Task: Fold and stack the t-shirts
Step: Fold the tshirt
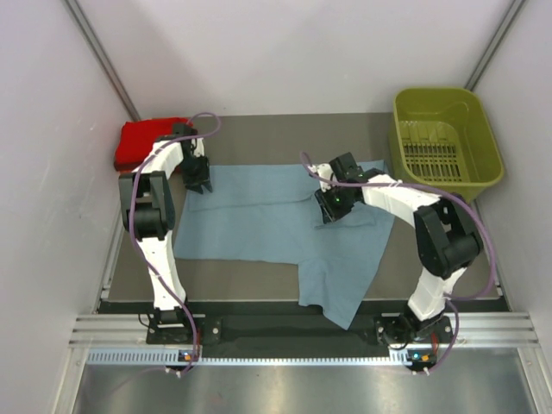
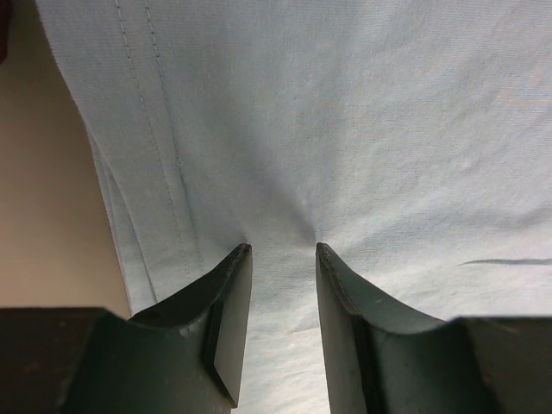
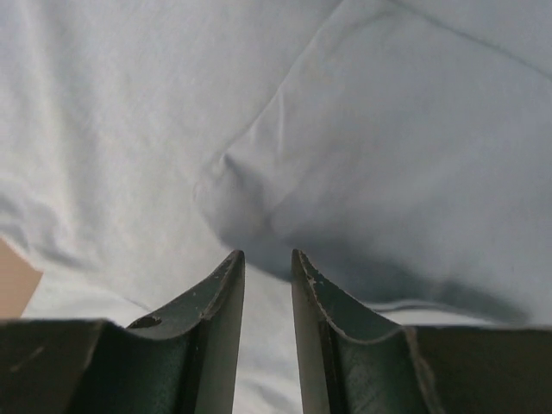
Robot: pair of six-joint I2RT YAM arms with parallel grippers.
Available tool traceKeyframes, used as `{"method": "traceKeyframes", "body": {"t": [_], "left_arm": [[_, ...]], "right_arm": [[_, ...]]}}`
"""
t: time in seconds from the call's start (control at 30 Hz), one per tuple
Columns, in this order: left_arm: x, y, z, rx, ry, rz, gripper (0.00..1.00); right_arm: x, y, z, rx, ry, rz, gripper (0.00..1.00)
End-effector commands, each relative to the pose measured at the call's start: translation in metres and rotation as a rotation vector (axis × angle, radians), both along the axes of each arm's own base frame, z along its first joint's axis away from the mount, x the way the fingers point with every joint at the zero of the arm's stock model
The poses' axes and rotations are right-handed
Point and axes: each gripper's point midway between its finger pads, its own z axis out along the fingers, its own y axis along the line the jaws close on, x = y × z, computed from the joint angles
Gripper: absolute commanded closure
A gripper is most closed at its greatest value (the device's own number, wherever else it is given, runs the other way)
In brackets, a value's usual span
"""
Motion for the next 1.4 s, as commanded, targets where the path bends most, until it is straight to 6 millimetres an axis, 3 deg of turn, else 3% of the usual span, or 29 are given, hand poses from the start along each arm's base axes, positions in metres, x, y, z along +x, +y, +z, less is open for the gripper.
{"method": "traceKeyframes", "body": {"t": [0.0, 0.03, 0.17, 0.3, 0.4, 0.5, 0.63, 0.87, 1.07, 1.3, 1.37], "left_arm": [[0.011, -0.003, 0.028, -0.03, -0.07, 0.017, 0.6], [0.012, -0.003, 0.027, -0.034, -0.07, 0.017, 0.59], [0.018, -0.004, 0.031, -0.039, -0.085, 0.021, 0.59], [0.019, -0.003, 0.032, -0.036, -0.087, 0.024, 0.59], [0.018, -0.003, 0.034, -0.032, -0.09, 0.022, 0.59], [0.015, -0.002, 0.033, -0.029, -0.087, 0.024, 0.59], [0.01, -0.002, 0.032, -0.02, -0.084, 0.023, 0.59], [0.008, 0.002, 0.038, 0.0, -0.094, 0.02, 0.59], [0.01, 0.001, 0.039, -0.002, -0.098, 0.016, 0.59], [0.015, -0.002, 0.036, -0.027, -0.094, 0.02, 0.59], [0.016, -0.003, 0.035, -0.035, -0.091, 0.022, 0.59]], "right_arm": [[-0.021, -0.007, 0.025, 0.023, -0.022, -0.008, 0.71], [-0.026, -0.009, 0.035, 0.036, -0.045, -0.011, 0.71], [-0.047, -0.019, 0.037, 0.041, -0.043, -0.018, 0.7], [-0.047, -0.035, 0.032, 0.034, -0.046, -0.058, 0.69], [-0.025, -0.045, 0.037, 0.037, -0.087, -0.107, 0.7], [0.007, -0.042, 0.048, 0.042, -0.15, -0.117, 0.71], [0.037, -0.037, 0.04, 0.022, -0.149, -0.111, 0.72], [0.06, -0.027, 0.027, 0.021, -0.129, -0.107, 0.72], [0.044, -0.035, 0.016, -0.009, -0.094, -0.102, 0.72], [-0.008, -0.052, 0.007, -0.024, -0.012, -0.104, 0.72], [-0.017, -0.055, 0.013, -0.017, -0.015, -0.107, 0.72]]}}
